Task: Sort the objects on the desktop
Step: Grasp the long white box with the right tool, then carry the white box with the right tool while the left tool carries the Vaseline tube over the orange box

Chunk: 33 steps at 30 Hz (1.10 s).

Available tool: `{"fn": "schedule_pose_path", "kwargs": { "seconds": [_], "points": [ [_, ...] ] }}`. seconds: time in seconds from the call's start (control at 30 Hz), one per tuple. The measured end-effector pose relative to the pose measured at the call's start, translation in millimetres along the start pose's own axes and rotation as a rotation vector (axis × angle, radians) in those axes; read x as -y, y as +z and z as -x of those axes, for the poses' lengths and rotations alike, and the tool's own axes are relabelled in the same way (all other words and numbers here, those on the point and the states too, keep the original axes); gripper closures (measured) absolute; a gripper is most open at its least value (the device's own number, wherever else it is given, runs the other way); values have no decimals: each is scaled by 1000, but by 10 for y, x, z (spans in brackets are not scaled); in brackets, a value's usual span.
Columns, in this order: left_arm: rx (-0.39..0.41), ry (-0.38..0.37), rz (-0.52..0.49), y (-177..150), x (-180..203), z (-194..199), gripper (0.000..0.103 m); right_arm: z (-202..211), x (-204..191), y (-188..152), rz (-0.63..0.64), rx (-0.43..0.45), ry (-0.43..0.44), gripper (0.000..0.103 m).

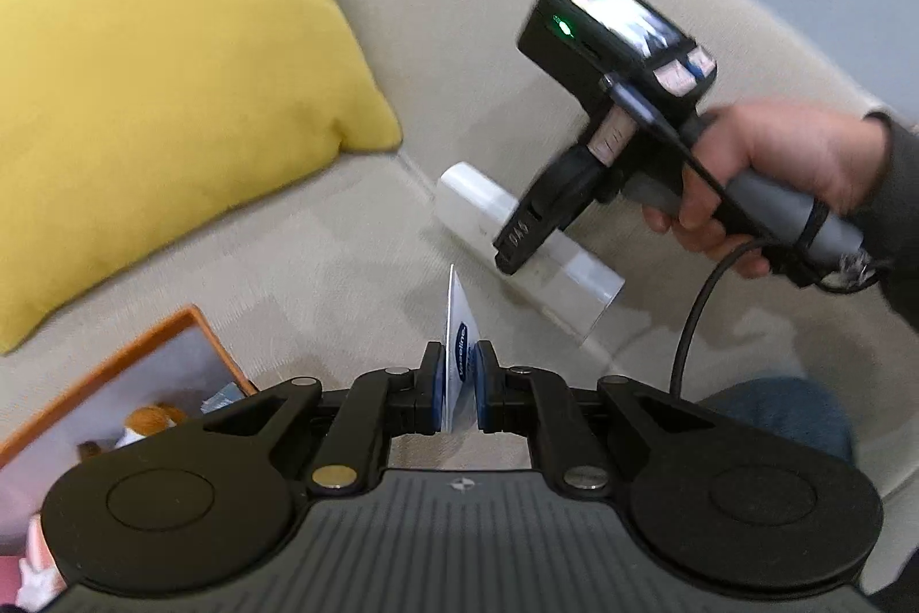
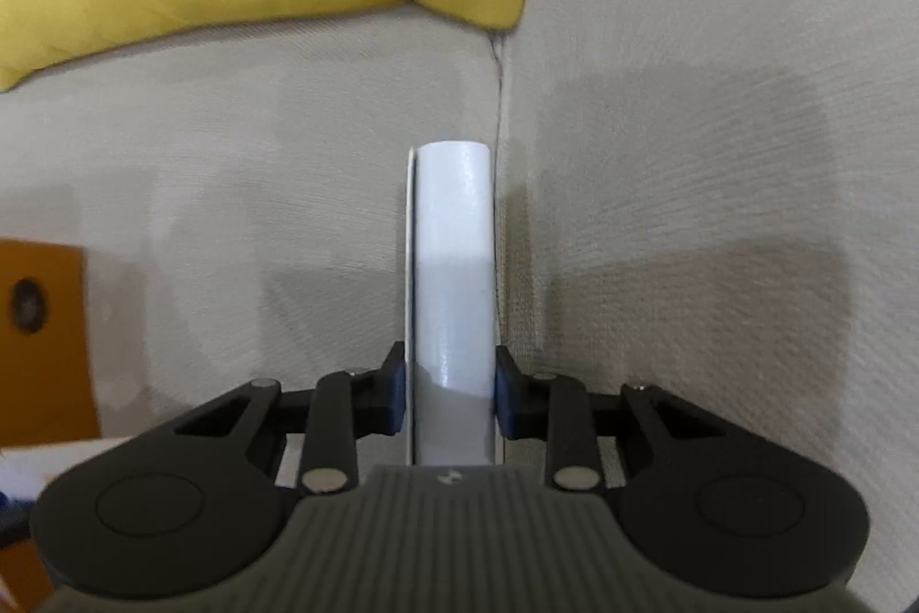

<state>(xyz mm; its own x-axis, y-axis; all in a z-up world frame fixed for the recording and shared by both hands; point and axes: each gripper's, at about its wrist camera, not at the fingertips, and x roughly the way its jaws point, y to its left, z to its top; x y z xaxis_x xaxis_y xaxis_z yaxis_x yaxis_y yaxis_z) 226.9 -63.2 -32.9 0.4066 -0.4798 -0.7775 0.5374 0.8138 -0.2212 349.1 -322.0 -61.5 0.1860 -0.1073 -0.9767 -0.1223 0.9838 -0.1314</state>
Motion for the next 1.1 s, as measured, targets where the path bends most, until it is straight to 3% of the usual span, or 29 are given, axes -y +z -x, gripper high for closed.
{"fn": "schedule_pose_path", "kwargs": {
  "seconds": [0.23,0.43,0.5,0.67,0.77,0.87,1.1],
  "points": [
    [108,5,41,-81,-92,921,92,763,-235,-294,138,140,84,72],
    [128,54,165,-292,-275,1379,92,1275,-608,-450,250,242,143,72],
    [139,63,136,-372,-279,1364,92,1296,-708,-486,286,255,162,72],
    [59,60,-32,-378,-197,1070,92,1266,-1013,-539,342,219,169,72],
    [10,73,-163,-383,-147,909,92,1201,-1008,-582,338,201,171,72],
    [-29,32,-259,-429,-116,795,92,1128,-944,-628,326,175,174,72],
    [-93,8,-412,-413,-110,533,92,876,-889,-619,311,132,180,72]
  ]
}}
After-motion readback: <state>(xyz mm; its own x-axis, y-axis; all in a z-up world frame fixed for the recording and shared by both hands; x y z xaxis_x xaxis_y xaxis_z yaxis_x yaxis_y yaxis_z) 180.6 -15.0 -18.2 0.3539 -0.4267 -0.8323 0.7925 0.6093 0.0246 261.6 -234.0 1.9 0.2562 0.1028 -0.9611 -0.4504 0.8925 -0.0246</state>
